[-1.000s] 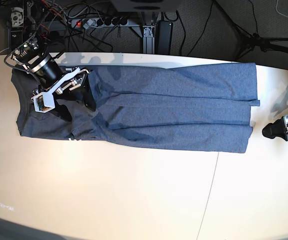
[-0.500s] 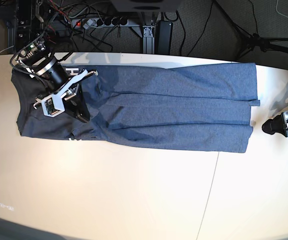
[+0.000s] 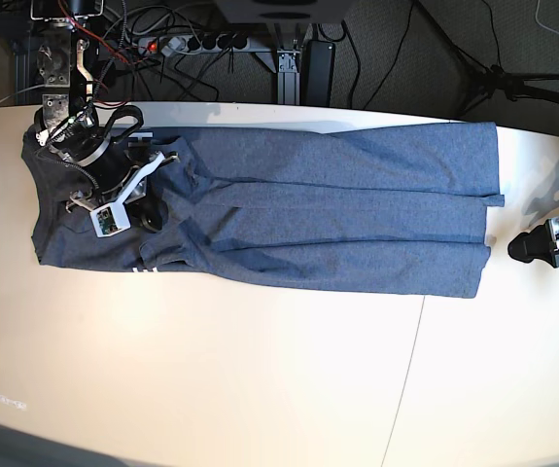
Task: Fold the T-shirt properly
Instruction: 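Lay the sleeve corner at the collar edge, keeping the right gripper closed, then pull the hem corner with the left gripper to straighten the shirt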
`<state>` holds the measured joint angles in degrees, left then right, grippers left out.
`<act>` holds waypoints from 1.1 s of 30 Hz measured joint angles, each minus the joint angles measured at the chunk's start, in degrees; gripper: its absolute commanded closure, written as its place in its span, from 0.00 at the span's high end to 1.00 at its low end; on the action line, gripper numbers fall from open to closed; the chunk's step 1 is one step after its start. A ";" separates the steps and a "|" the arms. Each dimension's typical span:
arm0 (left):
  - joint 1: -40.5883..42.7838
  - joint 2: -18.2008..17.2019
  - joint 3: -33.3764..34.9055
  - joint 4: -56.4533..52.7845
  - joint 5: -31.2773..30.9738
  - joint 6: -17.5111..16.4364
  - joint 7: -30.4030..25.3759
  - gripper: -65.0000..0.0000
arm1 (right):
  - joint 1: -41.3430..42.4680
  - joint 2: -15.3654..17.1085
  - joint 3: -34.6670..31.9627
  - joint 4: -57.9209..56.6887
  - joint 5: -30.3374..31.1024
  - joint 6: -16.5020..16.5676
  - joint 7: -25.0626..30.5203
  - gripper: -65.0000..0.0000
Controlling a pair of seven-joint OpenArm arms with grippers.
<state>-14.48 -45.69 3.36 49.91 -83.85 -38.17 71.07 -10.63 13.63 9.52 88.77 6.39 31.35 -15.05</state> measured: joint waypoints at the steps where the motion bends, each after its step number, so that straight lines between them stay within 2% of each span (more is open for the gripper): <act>1: 0.00 -0.02 0.00 0.00 0.00 0.00 0.00 0.68 | 0.00 0.00 0.00 -0.20 0.00 0.00 0.02 0.00; 6: 0.02 0.00 0.00 0.00 0.00 0.00 0.04 0.68 | 0.02 0.00 0.00 -0.17 2.97 0.00 0.42 0.00; 18: 2.95 0.33 0.00 0.00 -0.07 -0.02 -0.26 0.67 | 0.02 0.00 0.00 -0.17 2.99 0.00 0.42 0.00; 21: 3.69 1.20 0.00 0.00 -0.24 0.00 2.67 0.67 | 0.02 0.00 0.00 -0.17 2.99 0.00 0.42 0.00; 33: 4.02 5.92 -0.33 0.31 -2.56 -0.15 2.64 0.67 | 0.02 0.00 0.00 -0.17 2.99 0.00 0.39 0.00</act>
<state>-10.46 -39.77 3.03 50.22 -86.41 -38.33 73.71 -10.61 13.63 9.52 88.60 9.39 31.35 -14.66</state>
